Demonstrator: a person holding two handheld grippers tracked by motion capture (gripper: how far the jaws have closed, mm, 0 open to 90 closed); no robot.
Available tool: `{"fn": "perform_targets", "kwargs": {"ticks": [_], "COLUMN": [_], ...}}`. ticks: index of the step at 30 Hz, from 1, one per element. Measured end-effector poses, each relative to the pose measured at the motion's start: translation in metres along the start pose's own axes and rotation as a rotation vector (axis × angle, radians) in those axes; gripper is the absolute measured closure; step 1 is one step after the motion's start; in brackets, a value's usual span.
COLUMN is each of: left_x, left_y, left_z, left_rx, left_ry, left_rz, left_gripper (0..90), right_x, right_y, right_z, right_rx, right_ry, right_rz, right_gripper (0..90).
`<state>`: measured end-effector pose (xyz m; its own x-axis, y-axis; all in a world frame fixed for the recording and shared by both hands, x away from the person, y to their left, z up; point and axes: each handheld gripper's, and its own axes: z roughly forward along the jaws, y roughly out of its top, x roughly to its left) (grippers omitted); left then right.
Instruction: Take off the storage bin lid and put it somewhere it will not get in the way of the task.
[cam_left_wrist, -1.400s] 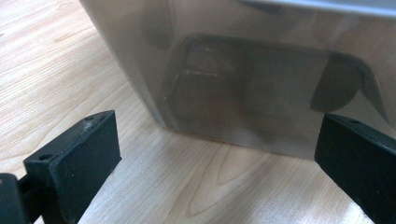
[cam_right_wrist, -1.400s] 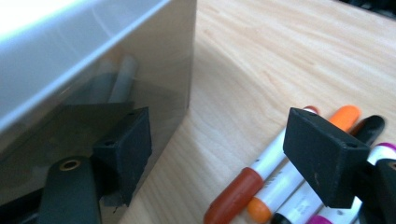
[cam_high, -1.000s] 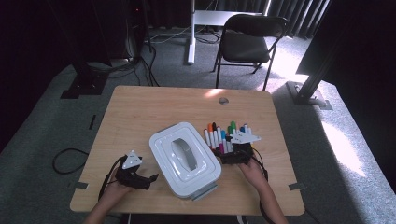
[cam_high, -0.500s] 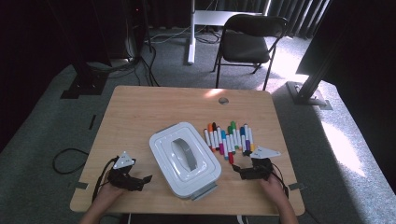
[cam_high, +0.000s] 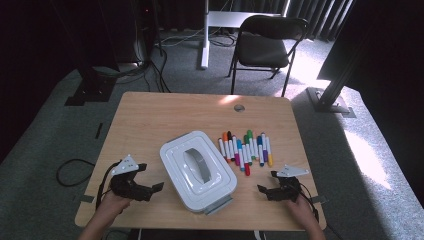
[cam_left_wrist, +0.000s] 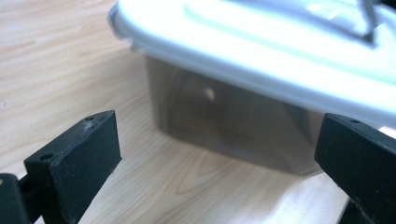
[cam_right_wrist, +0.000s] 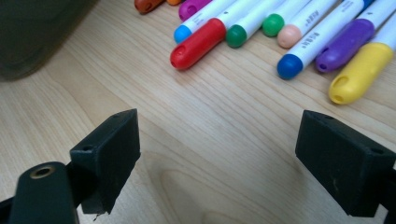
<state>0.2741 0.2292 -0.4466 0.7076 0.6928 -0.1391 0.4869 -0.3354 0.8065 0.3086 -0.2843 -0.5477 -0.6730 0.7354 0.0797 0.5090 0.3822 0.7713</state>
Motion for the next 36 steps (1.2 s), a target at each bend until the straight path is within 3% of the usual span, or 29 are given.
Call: {"fn": "perform_targets", "kwargs": {"ticks": [2,5,15,21,23,28,31,36], "left_x": [-0.007,-0.017,-0.043,-0.050,-0.055,-0.061,-0.061,-0.066], "left_y": [0.007,0.017,0.040,0.047,0.053,0.058,0.061,0.064], "left_z": [-0.001,0.001,0.013,0.021,0.028,0.042,0.050,0.063], "left_rx": [0.012,0.018,-0.007,-0.014,-0.022,-0.025,-0.021,-0.001], "left_ry": [0.001,0.001,-0.051,-0.068,-0.100,-0.119,-0.131,-0.152], "left_rz": [0.037,0.066,0.114,0.126,0.133,0.155,0.155,0.188], "left_gripper": [0.9,0.9,0.9,0.9,0.9,4.5,5.4,7.5], "right_x": [-0.001,0.000,0.006,0.007,0.007,0.007,0.007,0.007], "right_y": [-0.001,-0.001,0.000,0.000,0.000,0.000,0.000,0.000], "right_z": [-0.001,0.001,0.004,0.004,0.004,0.004,0.004,0.004], "right_rx": [-0.003,0.041,0.072,0.074,0.074,0.074,0.074,0.074], "right_ry": [0.000,-0.011,-0.050,-0.050,-0.050,-0.050,-0.050,-0.050], "right_rz": [0.003,-0.010,-0.056,-0.056,-0.055,-0.055,-0.055,-0.055], "right_gripper": [13.7,13.7,13.7,13.5,13.5,13.5,13.6,13.5]}}
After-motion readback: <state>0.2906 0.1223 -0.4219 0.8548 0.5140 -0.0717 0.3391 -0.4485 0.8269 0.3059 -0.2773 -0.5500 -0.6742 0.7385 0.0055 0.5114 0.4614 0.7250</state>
